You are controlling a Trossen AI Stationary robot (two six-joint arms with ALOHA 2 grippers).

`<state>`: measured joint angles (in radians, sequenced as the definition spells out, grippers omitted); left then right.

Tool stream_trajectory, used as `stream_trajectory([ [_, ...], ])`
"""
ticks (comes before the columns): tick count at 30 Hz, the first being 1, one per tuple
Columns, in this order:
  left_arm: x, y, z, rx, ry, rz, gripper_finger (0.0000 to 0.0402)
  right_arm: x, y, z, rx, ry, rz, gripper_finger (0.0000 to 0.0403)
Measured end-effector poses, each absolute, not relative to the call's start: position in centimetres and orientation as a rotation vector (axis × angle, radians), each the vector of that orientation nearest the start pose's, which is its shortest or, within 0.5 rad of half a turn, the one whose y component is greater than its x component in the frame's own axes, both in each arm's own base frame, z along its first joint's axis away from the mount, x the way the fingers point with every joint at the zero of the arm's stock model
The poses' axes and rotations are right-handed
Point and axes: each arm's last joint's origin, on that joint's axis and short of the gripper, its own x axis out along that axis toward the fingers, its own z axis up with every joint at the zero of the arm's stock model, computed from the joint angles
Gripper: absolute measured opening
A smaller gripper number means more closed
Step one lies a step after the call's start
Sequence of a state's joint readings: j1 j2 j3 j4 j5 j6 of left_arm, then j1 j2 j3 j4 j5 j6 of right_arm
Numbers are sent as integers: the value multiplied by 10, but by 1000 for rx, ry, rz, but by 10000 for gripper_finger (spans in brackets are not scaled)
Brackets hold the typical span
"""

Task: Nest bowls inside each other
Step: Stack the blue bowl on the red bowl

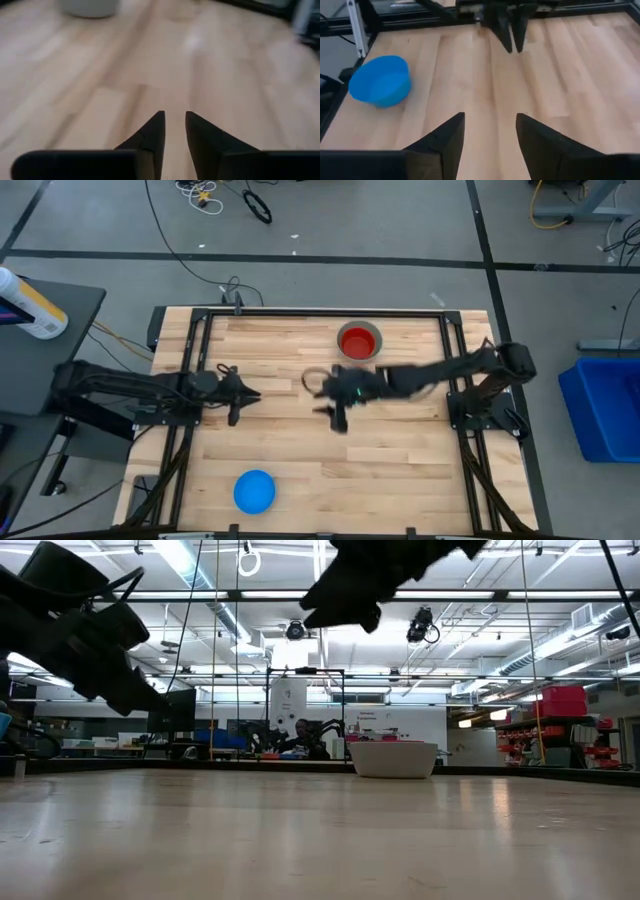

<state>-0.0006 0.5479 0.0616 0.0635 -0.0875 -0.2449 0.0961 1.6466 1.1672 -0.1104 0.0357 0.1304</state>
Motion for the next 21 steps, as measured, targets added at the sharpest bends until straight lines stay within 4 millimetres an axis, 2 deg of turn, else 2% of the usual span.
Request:
stream_trajectory([
  [4, 134, -2, 142, -277, 415, -7, 98, 347, 66, 222, 65, 538, -14, 175],
  [8, 142, -12, 151, -337, 444, -121, 105, 331, 85, 199, 37, 550, 9, 173],
  [14, 152, -44, 181, -300, 530, -241, 113, 322, 99, 191, 47, 493, -27, 188],
  [21, 148, -86, 217, -119, 754, -156, 115, 316, 115, 190, 104, 488, 43, 203],
])
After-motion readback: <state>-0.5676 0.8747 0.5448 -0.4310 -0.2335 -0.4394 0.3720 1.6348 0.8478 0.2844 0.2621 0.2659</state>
